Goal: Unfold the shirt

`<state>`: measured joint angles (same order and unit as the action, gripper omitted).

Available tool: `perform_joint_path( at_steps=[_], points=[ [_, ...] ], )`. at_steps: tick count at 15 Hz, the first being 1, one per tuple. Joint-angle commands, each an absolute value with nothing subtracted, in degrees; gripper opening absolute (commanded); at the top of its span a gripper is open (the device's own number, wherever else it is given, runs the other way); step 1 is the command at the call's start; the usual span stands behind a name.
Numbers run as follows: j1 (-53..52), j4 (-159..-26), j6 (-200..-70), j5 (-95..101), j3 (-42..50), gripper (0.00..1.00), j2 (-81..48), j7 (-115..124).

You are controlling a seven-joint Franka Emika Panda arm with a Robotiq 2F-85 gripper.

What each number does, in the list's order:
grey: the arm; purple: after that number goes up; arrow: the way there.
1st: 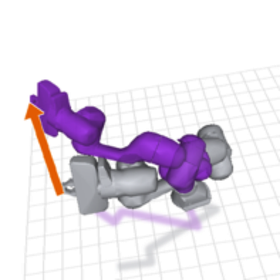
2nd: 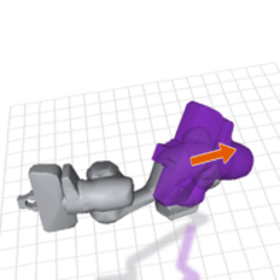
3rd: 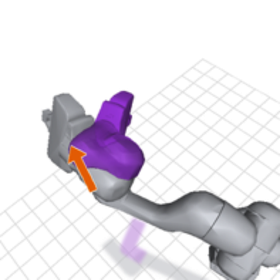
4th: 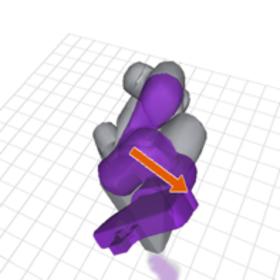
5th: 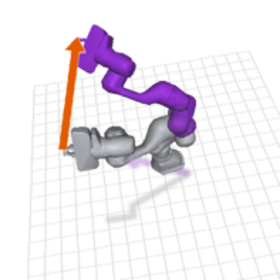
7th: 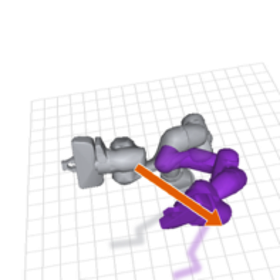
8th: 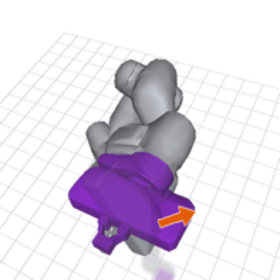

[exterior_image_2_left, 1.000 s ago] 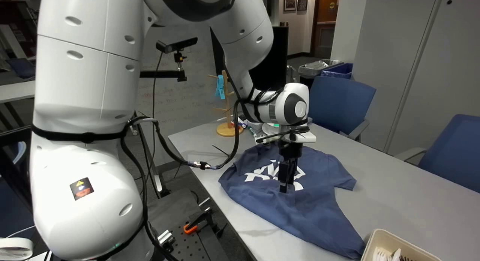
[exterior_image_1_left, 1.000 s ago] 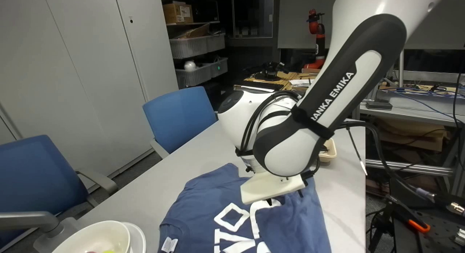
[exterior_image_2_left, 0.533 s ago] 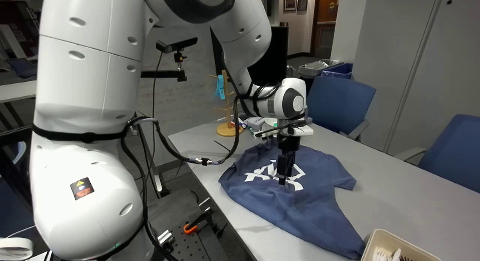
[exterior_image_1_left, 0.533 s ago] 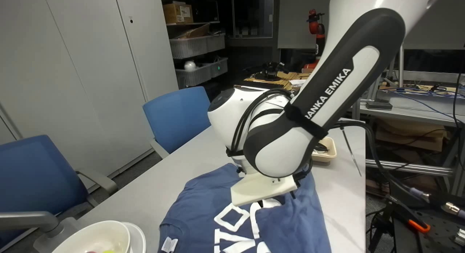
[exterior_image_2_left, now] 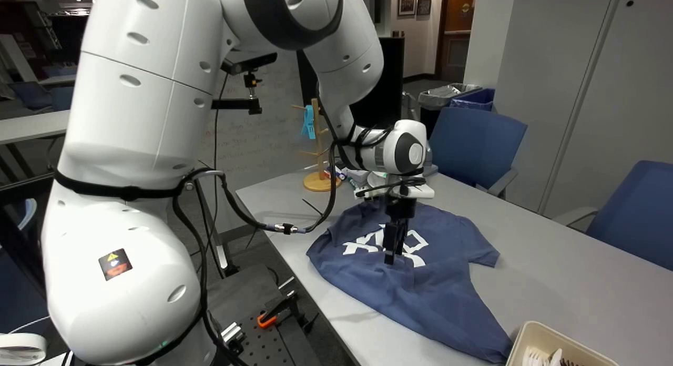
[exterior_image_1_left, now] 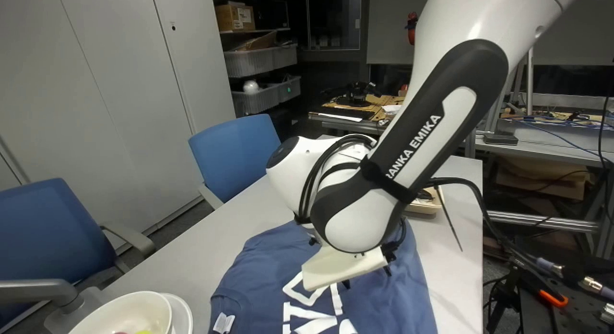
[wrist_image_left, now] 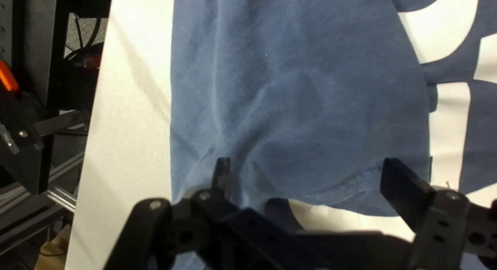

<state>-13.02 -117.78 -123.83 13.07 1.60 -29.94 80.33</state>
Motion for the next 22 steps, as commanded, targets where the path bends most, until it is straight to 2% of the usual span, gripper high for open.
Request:
perform_joint_path(
  at_steps=[1,2,10,12,16,22],
  points=[
    [-13.3,-114.6,-122.0,11.6,1.8,0.86,-33.0,80.9],
    [-13.4,-114.4,-122.0,11.6,1.9,0.69,-33.4,81.0],
    [-13.5,-113.6,-122.2,11.7,2.1,0.05,-34.3,81.3],
    [-13.5,-114.4,-122.6,12.1,2.2,0.0,-33.5,81.2],
    [-13.5,-117.3,-124.1,13.9,3.4,0.01,-31.5,81.0],
    [-12.1,-130.1,-125.7,19.9,6.3,0.01,-22.9,78.9]
  ],
)
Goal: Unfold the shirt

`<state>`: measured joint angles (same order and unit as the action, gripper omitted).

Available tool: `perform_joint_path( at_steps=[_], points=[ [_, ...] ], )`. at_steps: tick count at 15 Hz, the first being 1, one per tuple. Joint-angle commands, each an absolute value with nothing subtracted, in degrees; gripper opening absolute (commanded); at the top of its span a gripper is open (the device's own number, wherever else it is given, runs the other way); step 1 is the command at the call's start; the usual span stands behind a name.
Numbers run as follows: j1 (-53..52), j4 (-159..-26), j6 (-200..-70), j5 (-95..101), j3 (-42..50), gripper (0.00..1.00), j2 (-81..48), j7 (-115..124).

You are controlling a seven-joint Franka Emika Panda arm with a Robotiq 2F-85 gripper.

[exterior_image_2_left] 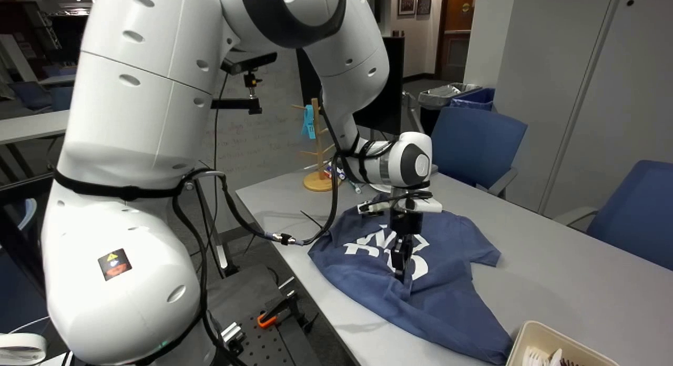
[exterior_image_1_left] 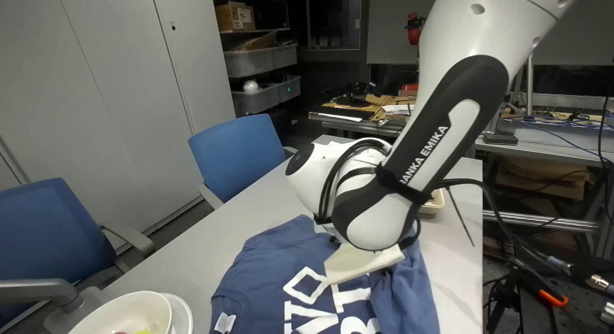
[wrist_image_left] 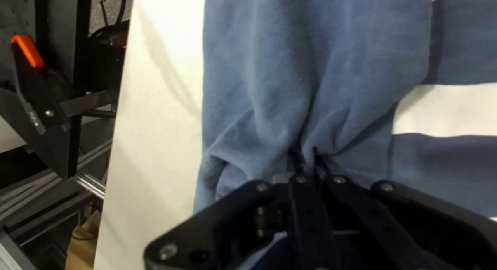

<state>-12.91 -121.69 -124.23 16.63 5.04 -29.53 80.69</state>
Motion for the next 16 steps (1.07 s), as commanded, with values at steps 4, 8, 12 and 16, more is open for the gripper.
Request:
perform_joint_path(
  at_steps=[4,8,12,16],
  points=[
    [-10.4,-138.1,-124.4,23.8,7.7,0.01,-18.3,77.7],
    [-8.4,-142.2,-122.9,25.3,7.5,0.01,-15.6,74.9],
    [-7.2,-144.0,-122.0,28.0,7.1,0.01,-14.1,67.4],
    [-6.6,-144.7,-123.3,32.9,7.1,0.01,-13.3,58.5]
  ],
)
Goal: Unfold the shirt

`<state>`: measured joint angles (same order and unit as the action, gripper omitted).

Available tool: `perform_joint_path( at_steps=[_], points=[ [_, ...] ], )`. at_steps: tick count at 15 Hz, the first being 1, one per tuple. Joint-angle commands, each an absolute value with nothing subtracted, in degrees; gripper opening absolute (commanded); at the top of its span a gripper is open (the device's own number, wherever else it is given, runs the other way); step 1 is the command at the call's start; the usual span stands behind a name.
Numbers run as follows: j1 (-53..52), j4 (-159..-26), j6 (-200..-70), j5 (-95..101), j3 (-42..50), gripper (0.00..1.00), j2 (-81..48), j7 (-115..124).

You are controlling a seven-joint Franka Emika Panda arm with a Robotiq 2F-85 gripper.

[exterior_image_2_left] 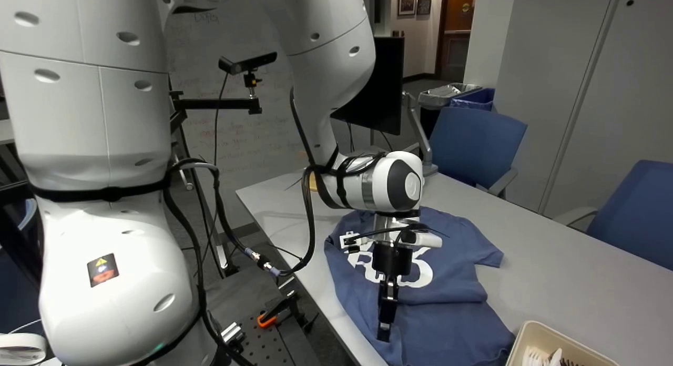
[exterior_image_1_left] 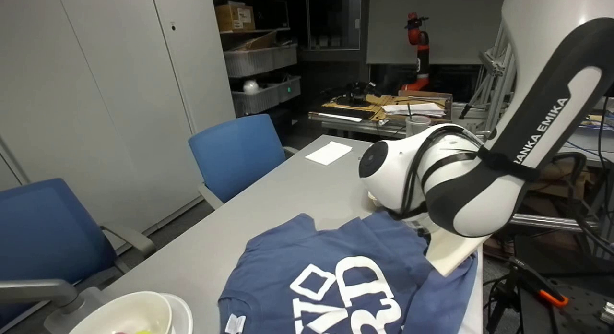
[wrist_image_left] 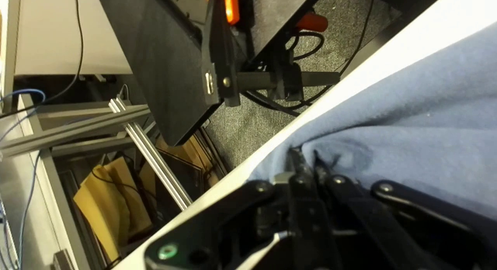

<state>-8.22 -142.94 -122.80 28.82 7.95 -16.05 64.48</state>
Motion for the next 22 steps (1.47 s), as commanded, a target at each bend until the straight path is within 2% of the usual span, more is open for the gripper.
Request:
perform_joint_path(
  at_steps=[1,4,10,11,12,21,22],
  points=[
    [-6.3,-144.9,-124.3,33.8,7.0,0.01,-13.1,55.9],
    [-5.1,-145.1,-125.2,32.8,6.2,0.01,-12.9,46.6],
    [-5.3,-144.2,-116.7,31.8,6.3,0.01,-13.1,36.2],
    [-5.5,-144.0,-115.4,32.6,6.4,0.29,-13.1,35.9],
    [-5.6,-143.8,-114.1,33.0,6.4,0.3,-13.1,36.0],
    [-5.2,-143.6,-111.1,33.5,5.8,0.97,-12.7,34.9],
    [-5.1,-143.8,-112.2,33.6,5.8,1.0,-12.5,34.9]
  ],
)
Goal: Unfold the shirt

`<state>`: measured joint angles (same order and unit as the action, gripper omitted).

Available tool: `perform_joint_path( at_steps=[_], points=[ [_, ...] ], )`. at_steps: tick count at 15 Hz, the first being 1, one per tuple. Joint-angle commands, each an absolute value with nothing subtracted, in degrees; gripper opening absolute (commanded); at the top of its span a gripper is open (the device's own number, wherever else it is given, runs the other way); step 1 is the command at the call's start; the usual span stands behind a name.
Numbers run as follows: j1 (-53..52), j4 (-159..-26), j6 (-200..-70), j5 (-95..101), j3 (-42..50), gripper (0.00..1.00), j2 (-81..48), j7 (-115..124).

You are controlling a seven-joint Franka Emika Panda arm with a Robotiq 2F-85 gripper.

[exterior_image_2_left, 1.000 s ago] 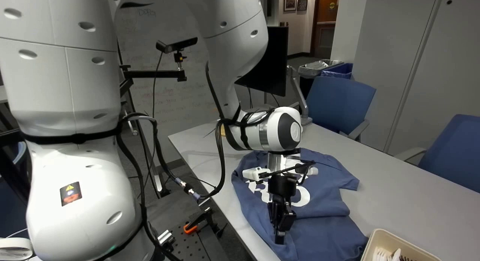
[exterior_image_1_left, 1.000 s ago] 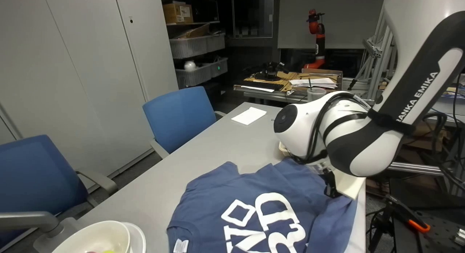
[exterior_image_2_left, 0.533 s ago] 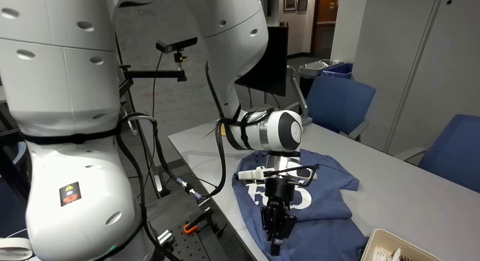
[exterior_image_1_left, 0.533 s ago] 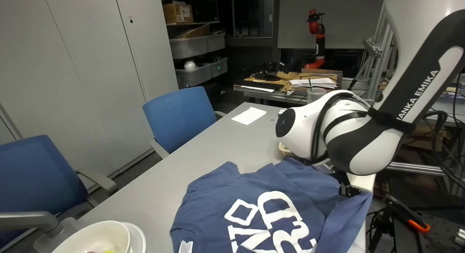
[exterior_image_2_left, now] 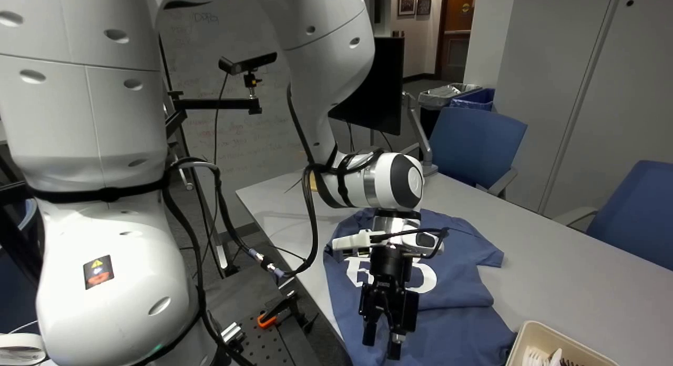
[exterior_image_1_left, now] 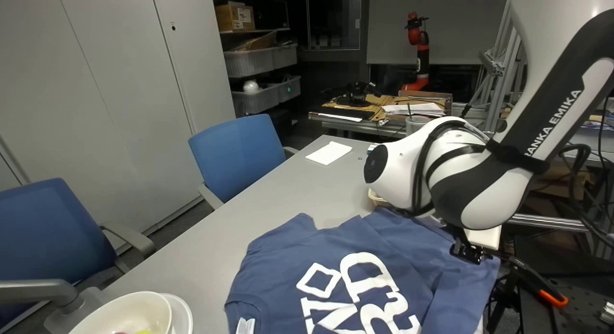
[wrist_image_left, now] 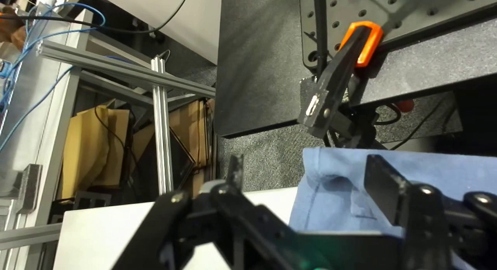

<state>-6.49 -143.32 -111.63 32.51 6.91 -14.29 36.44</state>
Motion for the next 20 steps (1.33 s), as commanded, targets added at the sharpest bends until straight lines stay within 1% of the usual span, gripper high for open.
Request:
perform_joint_path(
  at_steps=[1,4,5,7,12,16,20],
  points=[
    [-5.0,-144.0,-113.1,33.6,5.7,1.0,-12.4,34.8],
    [-4.4,-144.8,-119.5,32.7,5.5,1.0,-12.0,34.0],
    [-7.1,-146.9,-116.7,28.2,2.7,1.0,-6.5,35.2],
    [-7.6,-148.7,-117.6,25.3,0.6,1.0,-2.6,34.4],
    [-8.3,-145.6,-118.2,19.2,-5.3,1.0,2.6,33.7],
    [-7.3,-143.5,-124.7,17.6,-6.1,1.0,5.0,34.4],
    [-6.8,-142.4,-129.5,11.2,-5.8,1.0,7.2,31.6]
  ],
)
